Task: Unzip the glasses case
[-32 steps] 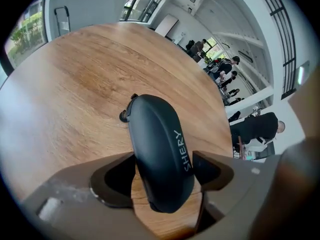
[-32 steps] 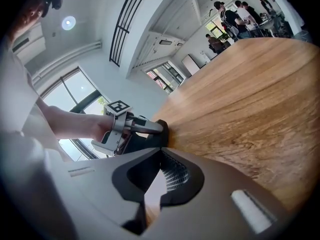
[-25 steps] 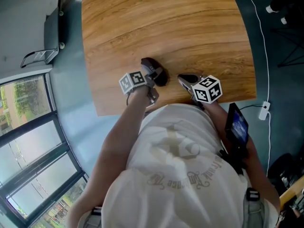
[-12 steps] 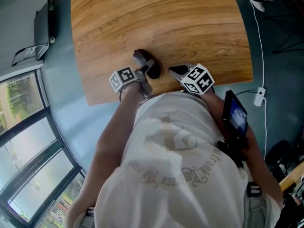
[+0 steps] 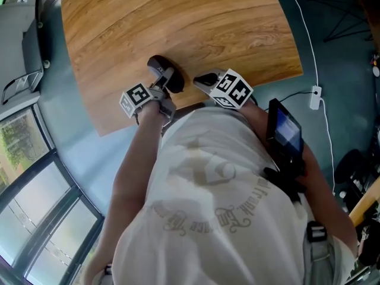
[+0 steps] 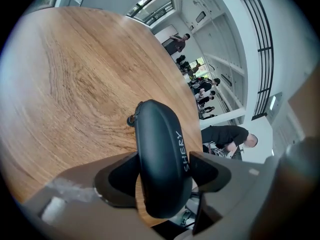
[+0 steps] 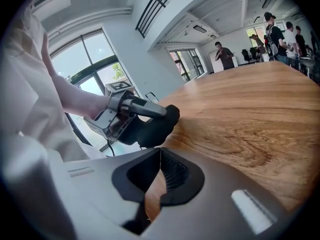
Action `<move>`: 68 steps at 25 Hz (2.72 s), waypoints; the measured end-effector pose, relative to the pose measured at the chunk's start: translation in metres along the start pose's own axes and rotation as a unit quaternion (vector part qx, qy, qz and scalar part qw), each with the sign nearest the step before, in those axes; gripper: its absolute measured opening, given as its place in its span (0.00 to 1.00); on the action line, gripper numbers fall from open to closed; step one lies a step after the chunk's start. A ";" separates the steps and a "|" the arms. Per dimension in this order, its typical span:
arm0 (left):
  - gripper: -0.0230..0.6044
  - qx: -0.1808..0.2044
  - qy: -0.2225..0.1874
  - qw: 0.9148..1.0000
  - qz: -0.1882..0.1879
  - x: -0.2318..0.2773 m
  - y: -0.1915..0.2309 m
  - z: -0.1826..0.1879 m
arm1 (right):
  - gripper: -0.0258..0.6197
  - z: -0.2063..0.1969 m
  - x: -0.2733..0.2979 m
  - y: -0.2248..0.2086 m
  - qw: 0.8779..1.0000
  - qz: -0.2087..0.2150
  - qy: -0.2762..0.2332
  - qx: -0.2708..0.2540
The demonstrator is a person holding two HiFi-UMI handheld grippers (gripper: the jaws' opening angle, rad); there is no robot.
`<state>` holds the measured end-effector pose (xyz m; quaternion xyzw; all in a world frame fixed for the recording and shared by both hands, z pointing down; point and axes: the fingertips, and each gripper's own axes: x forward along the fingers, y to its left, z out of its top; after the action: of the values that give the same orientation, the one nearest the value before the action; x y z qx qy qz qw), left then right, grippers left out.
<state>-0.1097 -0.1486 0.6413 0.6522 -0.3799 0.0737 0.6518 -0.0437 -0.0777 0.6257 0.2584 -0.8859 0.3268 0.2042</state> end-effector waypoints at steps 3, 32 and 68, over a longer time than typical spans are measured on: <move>0.56 0.011 -0.006 1.000 -0.015 0.006 -0.004 0.006 | 0.06 -0.001 -0.001 0.002 1.000 0.003 -0.011 -0.006; 0.57 0.003 -0.022 0.972 -0.233 -0.055 -0.093 0.024 | 0.07 0.059 0.009 0.082 0.978 0.102 -0.160 0.092; 0.50 0.367 0.080 0.898 -0.230 -0.096 -0.122 -0.013 | 0.05 0.071 -0.039 0.093 0.944 0.238 -0.212 0.090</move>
<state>-0.0998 -0.1154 0.4894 0.9061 -0.1120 0.1076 0.3935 -0.0820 -0.0529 0.5116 0.1208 -0.9113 0.3816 -0.0964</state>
